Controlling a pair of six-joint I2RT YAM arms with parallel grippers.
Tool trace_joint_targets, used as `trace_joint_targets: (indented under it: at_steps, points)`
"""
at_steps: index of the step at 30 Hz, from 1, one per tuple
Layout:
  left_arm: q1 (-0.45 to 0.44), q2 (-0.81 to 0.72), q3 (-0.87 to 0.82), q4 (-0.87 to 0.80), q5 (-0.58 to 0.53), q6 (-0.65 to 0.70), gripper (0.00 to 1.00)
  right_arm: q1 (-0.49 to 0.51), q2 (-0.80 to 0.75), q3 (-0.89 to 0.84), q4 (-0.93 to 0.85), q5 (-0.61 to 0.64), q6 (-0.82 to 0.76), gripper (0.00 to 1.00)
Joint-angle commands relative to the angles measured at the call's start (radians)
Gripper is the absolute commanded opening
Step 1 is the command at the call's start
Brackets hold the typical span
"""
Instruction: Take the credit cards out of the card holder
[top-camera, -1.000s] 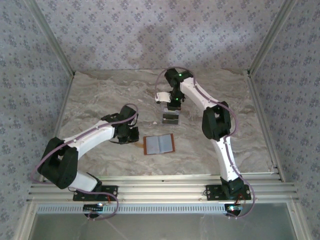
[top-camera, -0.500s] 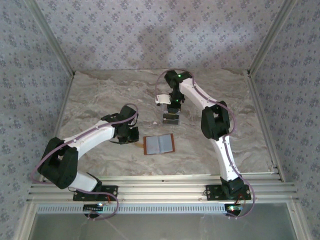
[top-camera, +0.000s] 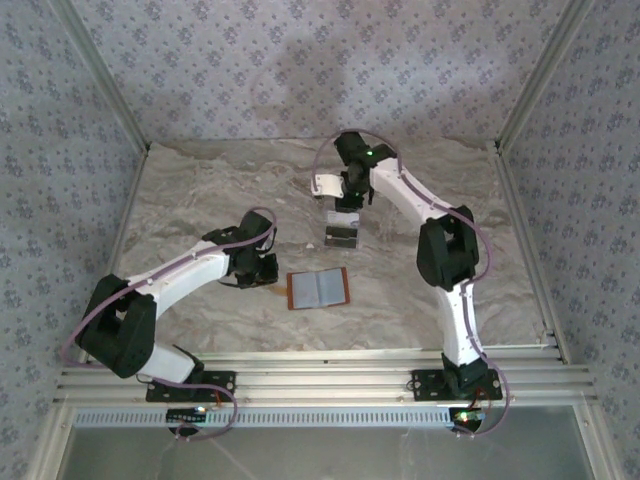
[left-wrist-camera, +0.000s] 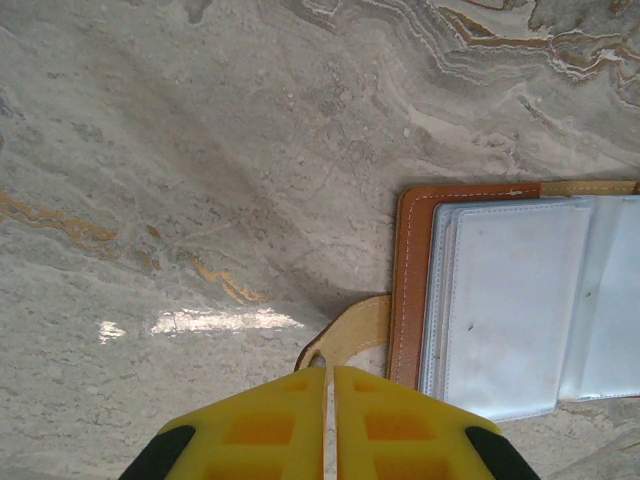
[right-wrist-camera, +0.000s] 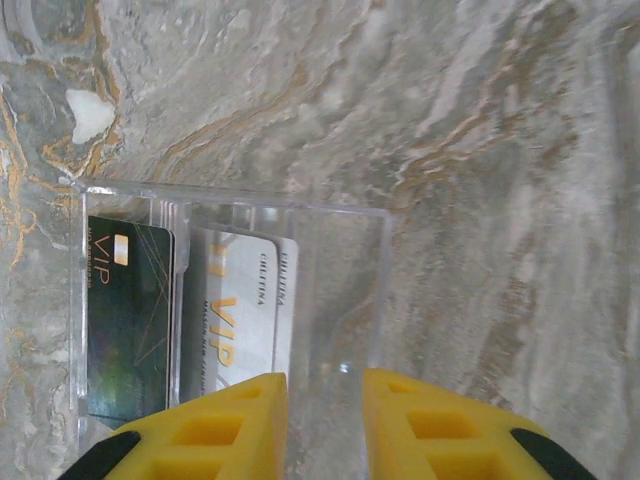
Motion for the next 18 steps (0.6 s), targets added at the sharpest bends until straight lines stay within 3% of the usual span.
trace_joint_targets:
  at_steps: [1,4,9,18]
  points:
    - [0.006,-0.013,0.019,-0.017,0.015,0.002,0.12,0.004,-0.095,-0.050,0.068,-0.002,0.074,0.27]
    - [0.006,-0.005,0.015,0.006,0.034,0.002,0.11,0.004,-0.144,-0.098,0.105,-0.015,0.189,0.26]
    - [0.007,0.021,-0.007,0.078,0.101,-0.016,0.10,0.010,-0.249,-0.229,0.220,-0.050,0.507,0.23]
    - [0.006,0.095,-0.022,0.165,0.196,-0.018,0.07,0.030,-0.437,-0.597,0.477,-0.203,1.254,0.17]
